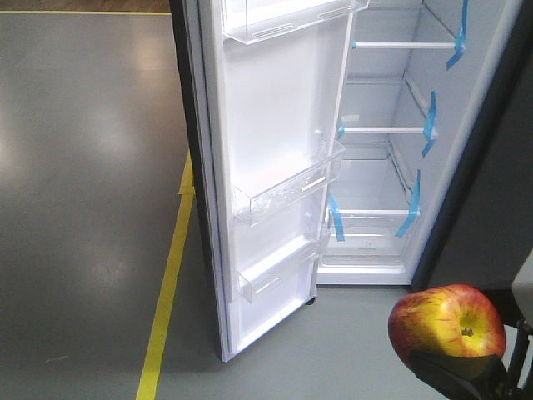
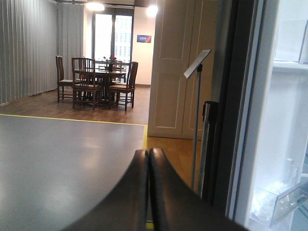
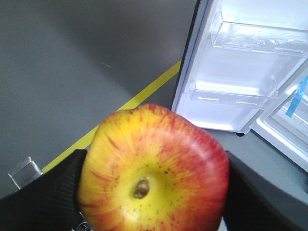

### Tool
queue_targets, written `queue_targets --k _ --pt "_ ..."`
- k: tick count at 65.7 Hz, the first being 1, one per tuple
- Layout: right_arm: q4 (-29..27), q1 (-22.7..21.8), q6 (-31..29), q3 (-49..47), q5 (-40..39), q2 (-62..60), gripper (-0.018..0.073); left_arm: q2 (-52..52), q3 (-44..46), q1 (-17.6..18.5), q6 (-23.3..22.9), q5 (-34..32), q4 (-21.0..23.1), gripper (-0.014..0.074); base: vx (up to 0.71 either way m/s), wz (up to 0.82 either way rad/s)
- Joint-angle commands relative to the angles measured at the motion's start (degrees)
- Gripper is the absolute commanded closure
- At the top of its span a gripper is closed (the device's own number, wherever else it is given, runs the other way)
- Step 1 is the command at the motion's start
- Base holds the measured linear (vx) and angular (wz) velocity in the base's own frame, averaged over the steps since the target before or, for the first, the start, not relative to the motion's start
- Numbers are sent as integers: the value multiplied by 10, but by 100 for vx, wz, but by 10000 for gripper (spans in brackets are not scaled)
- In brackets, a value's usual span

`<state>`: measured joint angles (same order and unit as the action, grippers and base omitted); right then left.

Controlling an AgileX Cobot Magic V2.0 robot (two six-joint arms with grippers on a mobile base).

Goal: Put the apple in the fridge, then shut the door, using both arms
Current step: 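Approach the open fridge door bins with the apple held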

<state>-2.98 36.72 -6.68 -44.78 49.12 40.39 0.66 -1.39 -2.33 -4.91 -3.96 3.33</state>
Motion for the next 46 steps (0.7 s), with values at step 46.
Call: queue_targets --k 46 --pt "-1 1 -4 -17 -38 -2 376 9 -16 1 -5 -41 0 602 8 1"
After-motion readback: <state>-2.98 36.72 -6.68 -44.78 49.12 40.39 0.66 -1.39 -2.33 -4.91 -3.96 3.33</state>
